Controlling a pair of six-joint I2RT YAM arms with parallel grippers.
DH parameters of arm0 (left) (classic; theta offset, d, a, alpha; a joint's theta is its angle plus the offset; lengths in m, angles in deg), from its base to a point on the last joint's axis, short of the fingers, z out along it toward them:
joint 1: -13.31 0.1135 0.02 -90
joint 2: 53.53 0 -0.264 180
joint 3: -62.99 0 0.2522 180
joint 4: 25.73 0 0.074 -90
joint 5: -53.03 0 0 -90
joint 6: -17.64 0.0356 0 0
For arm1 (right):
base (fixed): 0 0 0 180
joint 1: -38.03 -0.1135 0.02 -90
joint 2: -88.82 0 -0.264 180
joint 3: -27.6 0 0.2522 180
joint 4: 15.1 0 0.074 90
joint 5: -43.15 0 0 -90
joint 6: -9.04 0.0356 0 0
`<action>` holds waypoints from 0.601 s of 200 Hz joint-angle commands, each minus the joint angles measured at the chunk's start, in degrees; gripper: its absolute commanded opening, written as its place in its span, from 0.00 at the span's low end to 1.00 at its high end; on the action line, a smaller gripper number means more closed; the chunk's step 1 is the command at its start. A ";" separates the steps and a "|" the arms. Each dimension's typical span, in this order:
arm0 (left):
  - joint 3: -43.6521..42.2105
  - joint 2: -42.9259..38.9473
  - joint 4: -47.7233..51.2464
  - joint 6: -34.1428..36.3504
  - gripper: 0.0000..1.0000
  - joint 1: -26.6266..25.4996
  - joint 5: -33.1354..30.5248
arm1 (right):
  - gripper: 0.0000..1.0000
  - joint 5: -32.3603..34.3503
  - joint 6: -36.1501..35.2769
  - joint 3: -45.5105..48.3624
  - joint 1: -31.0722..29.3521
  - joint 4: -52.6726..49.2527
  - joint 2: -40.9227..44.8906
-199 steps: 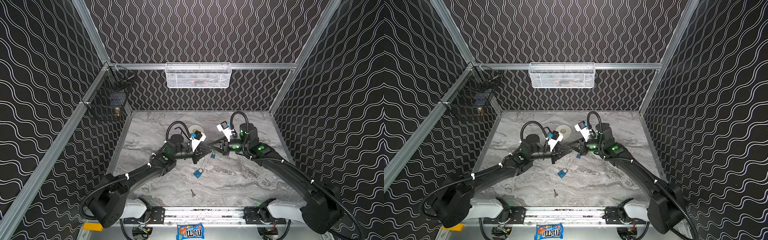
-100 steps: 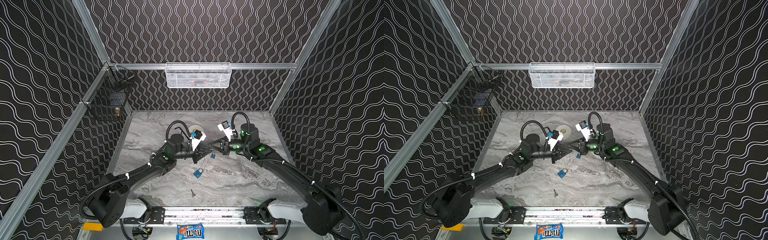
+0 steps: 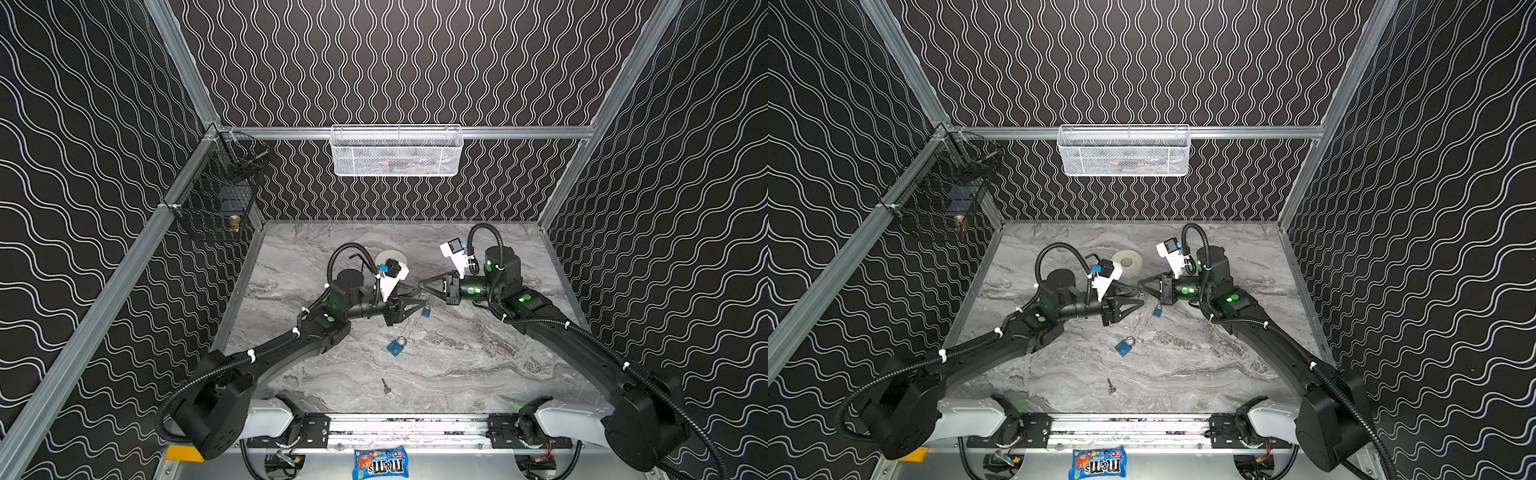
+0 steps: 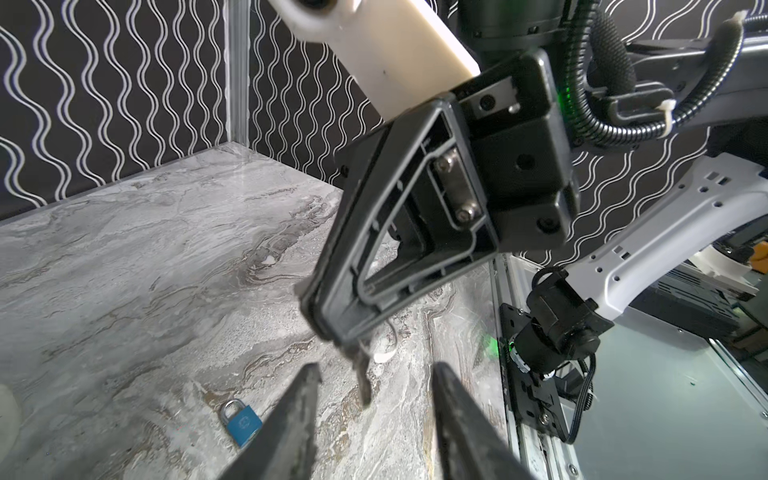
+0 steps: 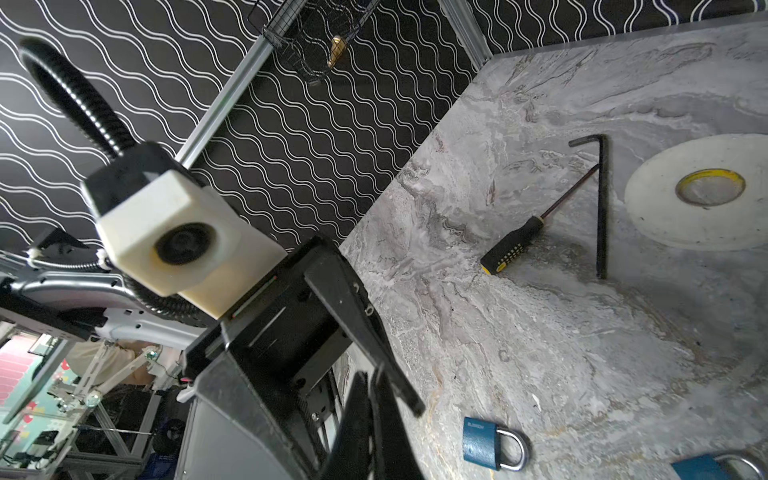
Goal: Unlock with the key
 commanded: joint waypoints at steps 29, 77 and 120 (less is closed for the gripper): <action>-3.41 -4.01 -10.13 -14.70 0.63 0.28 -5.56 | 0.00 2.85 6.54 1.31 0.17 8.62 0.71; -8.06 -7.49 -20.86 -39.96 0.65 0.17 -23.92 | 0.00 8.65 15.82 4.38 -0.32 20.31 1.51; -7.38 -6.67 -23.35 -52.31 0.65 -1.91 -32.49 | 0.00 16.39 24.48 7.22 -2.30 29.38 2.06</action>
